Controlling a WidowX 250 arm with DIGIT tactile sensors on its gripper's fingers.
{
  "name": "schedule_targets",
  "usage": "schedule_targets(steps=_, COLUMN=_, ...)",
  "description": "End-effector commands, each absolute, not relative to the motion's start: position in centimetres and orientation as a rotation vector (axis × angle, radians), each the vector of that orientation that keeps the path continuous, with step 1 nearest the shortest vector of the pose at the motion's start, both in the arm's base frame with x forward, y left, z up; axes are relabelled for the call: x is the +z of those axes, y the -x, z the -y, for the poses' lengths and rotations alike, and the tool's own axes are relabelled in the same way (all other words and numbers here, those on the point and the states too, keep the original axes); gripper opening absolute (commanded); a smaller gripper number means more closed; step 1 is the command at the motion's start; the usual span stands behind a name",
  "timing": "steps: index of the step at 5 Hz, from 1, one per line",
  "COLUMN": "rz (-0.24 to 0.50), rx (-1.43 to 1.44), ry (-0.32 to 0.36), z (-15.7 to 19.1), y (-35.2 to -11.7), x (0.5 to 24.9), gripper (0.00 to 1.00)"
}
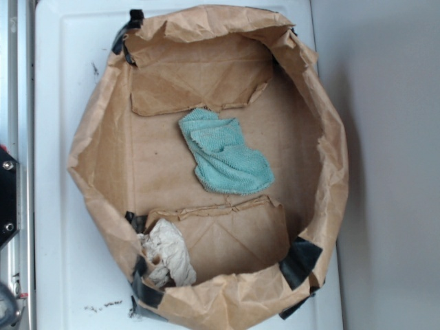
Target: Grab the blue cloth.
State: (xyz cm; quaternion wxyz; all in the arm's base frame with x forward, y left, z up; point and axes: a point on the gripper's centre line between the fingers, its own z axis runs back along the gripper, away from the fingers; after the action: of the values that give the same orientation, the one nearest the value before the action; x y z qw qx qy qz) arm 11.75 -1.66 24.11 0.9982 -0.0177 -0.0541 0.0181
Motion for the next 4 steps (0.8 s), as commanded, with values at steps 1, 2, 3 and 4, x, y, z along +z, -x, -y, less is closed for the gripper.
schedule_targets(steps=1, rz=0.108, rx=0.036, ry=0.035, z=1.7, y=-11.7, x=24.1, gripper=1.00)
schedule_targets(steps=2, rz=0.134, rx=0.066, ry=0.008, z=0.6, y=-16.2, x=23.2, gripper=1.00)
schedule_targets(steps=3, rz=0.158, rx=0.048, ry=-0.053, z=-0.5, y=-20.5, x=22.2, gripper=1.00)
schedule_targets(steps=4, rz=0.232, rx=-0.179, ry=-0.130, z=1.1, y=-21.7, x=21.7, gripper=1.00)
